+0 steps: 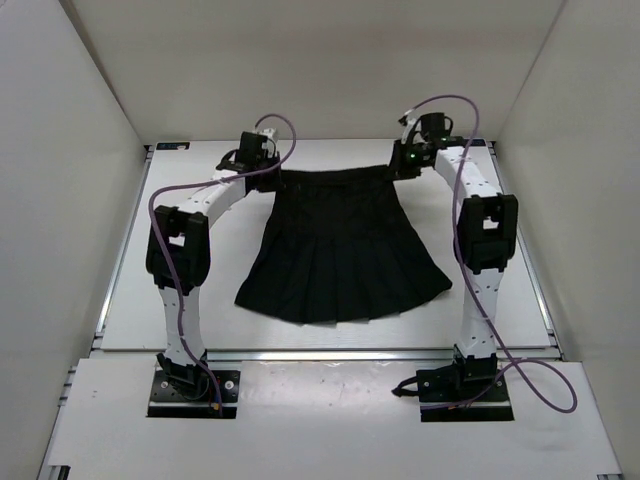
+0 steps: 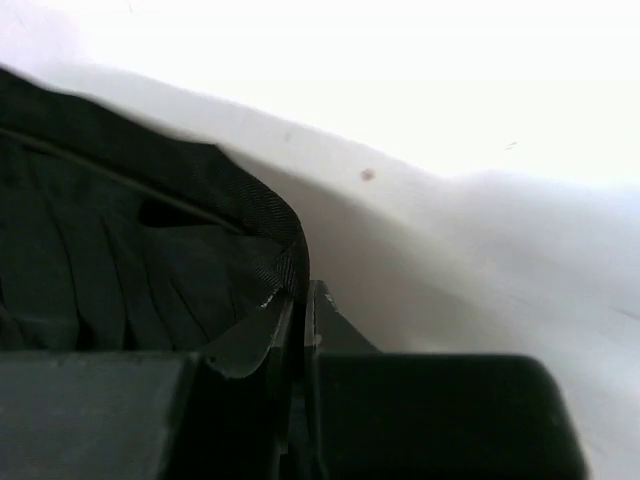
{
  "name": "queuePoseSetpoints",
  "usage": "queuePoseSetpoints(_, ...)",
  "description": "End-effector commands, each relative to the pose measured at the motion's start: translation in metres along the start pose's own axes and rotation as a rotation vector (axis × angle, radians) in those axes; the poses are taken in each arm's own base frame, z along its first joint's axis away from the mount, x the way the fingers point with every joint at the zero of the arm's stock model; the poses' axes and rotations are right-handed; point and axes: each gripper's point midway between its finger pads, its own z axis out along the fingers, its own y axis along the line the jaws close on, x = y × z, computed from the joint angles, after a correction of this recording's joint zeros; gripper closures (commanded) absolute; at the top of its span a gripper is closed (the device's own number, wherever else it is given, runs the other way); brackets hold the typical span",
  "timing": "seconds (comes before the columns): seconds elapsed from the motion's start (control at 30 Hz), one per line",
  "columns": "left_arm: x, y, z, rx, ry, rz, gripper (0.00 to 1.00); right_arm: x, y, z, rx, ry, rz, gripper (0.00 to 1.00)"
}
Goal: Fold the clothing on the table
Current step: Fold the skirt
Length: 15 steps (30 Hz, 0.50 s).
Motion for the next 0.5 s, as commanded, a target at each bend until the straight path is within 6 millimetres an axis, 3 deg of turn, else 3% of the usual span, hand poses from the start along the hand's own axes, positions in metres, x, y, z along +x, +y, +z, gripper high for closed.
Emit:
queuePoseSetpoints(0.0,-0.054,-0.026,-0.026,0.07,-0.135,0.036,1.0,-0.076,0.024,-0.075,-0.002,-0.244,-0.07,1.0)
queuePoseSetpoints(0.1,-0.05,-0.032,-0.026,0.087,-0.127,0.033,1.0,-0.063,0.016,-0.08,0.029,-0.225,-0.058,1.0)
queuePoseSetpoints(0.17,-0.035,-0.032,-0.022,0.085,-0.097,0.043,1.0,-0.05,0.013,-0.081,0.038,-0.206,-0.048,1.0)
queuePoseSetpoints(0.27,-0.015,-0.037,-0.019,0.072,-0.064,0.071,1.0,-0.014,0.005,-0.072,0.041,-0.146,-0.021,1.0)
queuePoseSetpoints(0.3,-0.005,-0.036,-0.017,0.068,-0.042,0.08,1.0,-0.012,0.01,-0.076,0.039,-0.151,-0.032,1.0)
queuePoseSetpoints(0.37,0.008,-0.033,-0.019,0.066,-0.017,0.074,1.0,0.012,0.008,-0.07,0.034,-0.107,-0.011,1.0)
queuePoseSetpoints(0.4,0.018,-0.031,-0.019,0.063,0.003,0.067,1.0,0.011,0.012,-0.073,0.038,-0.118,-0.027,1.0)
queuePoseSetpoints(0.47,0.029,-0.031,-0.025,0.061,0.016,0.063,1.0,0.026,0.016,-0.067,0.028,-0.082,-0.031,1.0)
